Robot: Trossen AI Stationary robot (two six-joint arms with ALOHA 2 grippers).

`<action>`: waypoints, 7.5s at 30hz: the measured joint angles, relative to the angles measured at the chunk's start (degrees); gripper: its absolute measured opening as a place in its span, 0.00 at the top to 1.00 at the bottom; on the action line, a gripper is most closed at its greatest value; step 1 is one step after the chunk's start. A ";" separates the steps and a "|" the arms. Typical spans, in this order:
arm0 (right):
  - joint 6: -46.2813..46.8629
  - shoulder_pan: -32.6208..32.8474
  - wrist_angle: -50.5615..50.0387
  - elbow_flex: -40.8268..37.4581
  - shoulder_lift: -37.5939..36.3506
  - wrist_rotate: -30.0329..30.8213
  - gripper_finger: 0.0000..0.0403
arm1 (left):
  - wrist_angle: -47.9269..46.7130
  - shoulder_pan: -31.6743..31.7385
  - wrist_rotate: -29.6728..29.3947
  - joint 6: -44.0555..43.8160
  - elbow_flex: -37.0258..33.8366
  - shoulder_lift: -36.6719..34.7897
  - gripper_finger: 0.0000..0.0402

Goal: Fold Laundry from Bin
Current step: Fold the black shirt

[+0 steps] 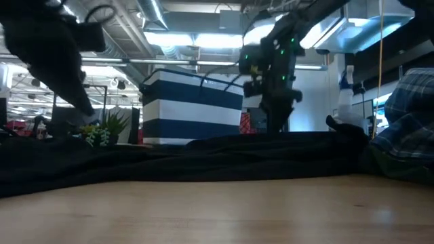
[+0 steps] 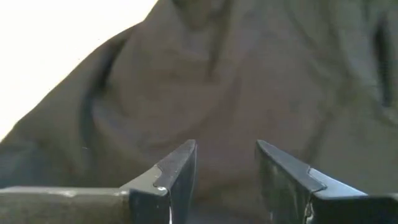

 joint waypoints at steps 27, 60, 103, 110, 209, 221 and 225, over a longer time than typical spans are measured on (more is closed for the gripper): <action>6.28 -9.35 2.17 0.00 6.78 13.11 0.92 | 2.53 25.96 2.41 10.49 -10.23 -0.04 0.61; 9.11 -14.53 2.05 0.02 6.39 13.93 0.87 | 7.92 47.05 1.96 10.29 -10.21 -8.52 0.61; 9.37 -14.49 -2.91 0.09 -5.40 19.13 0.87 | 2.33 58.36 12.14 23.12 1.99 0.92 0.75; 7.88 -10.46 2.52 0.03 -7.01 -0.53 0.87 | 4.21 38.49 21.61 26.55 1.73 0.96 0.75; 7.69 1.25 16.84 -0.09 -6.55 3.07 0.87 | -12.30 -14.48 23.97 -5.65 31.03 35.65 0.99; 7.60 1.23 17.94 -0.07 -6.55 3.07 0.87 | -19.55 -15.53 23.93 1.55 43.87 35.63 1.00; 7.13 1.23 18.15 -0.07 -6.55 3.07 0.87 | -17.21 -16.12 24.93 1.85 43.77 35.63 1.00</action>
